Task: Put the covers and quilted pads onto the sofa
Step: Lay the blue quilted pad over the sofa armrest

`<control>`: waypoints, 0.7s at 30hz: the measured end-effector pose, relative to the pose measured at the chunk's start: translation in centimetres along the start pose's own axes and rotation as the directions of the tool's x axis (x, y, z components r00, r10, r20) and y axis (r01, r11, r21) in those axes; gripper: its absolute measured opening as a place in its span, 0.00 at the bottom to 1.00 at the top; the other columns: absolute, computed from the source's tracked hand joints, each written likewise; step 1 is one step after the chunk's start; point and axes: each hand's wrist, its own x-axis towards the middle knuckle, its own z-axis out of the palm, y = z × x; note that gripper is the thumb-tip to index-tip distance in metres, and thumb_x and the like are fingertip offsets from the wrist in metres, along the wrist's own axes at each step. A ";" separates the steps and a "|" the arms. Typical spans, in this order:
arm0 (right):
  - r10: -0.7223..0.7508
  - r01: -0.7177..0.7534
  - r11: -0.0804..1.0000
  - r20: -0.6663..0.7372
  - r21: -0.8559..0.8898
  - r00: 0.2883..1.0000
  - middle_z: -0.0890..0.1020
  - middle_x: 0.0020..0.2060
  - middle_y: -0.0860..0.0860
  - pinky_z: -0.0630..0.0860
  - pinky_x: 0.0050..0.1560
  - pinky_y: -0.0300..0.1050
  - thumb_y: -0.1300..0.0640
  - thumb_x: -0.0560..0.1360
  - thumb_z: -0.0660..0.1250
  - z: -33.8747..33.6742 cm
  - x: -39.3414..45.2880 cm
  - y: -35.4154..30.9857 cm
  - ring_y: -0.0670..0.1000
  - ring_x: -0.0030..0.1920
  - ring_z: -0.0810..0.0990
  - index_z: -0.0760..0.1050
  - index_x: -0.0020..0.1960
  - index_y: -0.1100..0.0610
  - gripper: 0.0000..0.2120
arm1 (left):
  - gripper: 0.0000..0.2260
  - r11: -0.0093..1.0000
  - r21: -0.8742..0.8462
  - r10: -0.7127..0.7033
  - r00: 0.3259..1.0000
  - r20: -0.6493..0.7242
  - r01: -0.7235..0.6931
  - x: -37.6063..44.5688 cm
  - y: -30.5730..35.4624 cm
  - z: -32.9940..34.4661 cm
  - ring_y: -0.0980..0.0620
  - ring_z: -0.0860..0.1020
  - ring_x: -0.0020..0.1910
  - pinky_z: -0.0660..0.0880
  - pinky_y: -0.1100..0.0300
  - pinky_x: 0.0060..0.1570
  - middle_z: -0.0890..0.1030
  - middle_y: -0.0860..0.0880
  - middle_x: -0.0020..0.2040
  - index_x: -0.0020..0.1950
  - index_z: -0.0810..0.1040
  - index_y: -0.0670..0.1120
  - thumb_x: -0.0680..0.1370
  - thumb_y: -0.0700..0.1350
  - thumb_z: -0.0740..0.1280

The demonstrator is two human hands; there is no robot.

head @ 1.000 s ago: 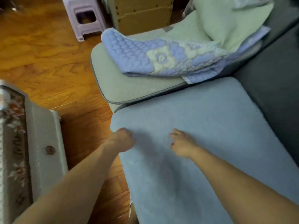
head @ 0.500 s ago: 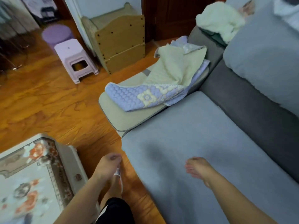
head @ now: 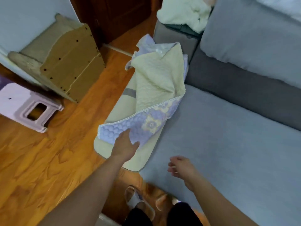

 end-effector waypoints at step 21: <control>0.180 -0.190 0.962 0.068 0.197 0.981 0.79 0.43 0.55 0.76 0.37 0.43 0.56 0.80 0.63 3.7 2.5 -3.2 0.52 0.37 0.79 0.75 0.54 0.60 0.08 | 0.17 0.187 -0.975 -0.325 0.928 -0.181 -0.125 -6.4 -0.2 -11.5 0.45 0.83 0.54 0.80 0.53 0.48 0.84 0.45 0.58 0.66 0.78 0.42 0.83 0.46 0.57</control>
